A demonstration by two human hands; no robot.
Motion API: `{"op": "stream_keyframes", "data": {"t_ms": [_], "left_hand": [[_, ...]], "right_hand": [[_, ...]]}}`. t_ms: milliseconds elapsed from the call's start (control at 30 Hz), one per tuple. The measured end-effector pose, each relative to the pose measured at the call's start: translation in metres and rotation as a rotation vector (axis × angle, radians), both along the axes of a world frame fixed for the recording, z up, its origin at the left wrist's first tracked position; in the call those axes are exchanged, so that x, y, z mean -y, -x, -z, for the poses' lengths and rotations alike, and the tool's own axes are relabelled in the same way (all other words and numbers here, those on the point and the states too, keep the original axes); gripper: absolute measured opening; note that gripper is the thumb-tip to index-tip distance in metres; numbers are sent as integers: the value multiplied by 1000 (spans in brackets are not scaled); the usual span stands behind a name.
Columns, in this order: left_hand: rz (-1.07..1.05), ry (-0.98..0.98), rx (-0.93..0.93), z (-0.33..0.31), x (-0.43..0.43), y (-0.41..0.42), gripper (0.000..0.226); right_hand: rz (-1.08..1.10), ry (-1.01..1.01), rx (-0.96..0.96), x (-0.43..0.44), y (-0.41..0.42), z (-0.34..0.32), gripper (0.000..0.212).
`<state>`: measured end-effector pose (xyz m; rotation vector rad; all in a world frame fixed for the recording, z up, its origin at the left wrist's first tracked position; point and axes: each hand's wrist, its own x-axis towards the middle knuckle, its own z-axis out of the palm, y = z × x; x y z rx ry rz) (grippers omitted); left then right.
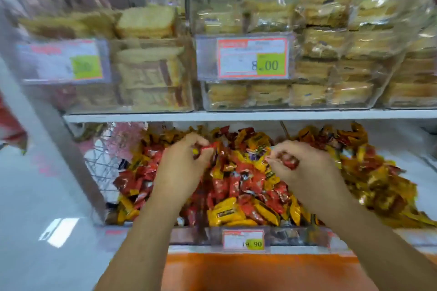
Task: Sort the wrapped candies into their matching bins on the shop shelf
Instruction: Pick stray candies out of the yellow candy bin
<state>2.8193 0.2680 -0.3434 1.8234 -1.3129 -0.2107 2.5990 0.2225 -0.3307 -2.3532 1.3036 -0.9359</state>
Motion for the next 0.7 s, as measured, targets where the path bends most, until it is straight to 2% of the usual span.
{"op": "stream_keyframes", "data": {"t_ms": [100, 167, 233, 333, 400, 500, 600, 700], "left_hand": [[-237, 38, -21, 5, -12, -56, 9], [-302, 57, -39, 10, -15, -83, 13], [-272, 72, -70, 14, -11, -100, 18], [-146, 15, -33, 15, -5, -110, 27], [-83, -1, 38, 14, -4, -109, 32], [-8, 3, 80, 6, -7, -85, 33], [112, -35, 134, 0, -7, -43, 34], [276, -27, 144, -2, -5, 1, 33]], "right_hand": [[-157, -40, 36, 10, -87, 0, 15], [-189, -93, -9, 26, -140, 4, 6], [-161, -118, -71, 45, -181, 12, 20], [-193, -305, -62, 57, -206, 15, 44], [-252, -370, -31, 54, -197, 13, 47], [-277, -259, -4, 42, -154, 12, 35], [-215, -202, -19, 29, -85, 17, 34], [-121, -201, 43, 21, -17, 24, 34]]}}
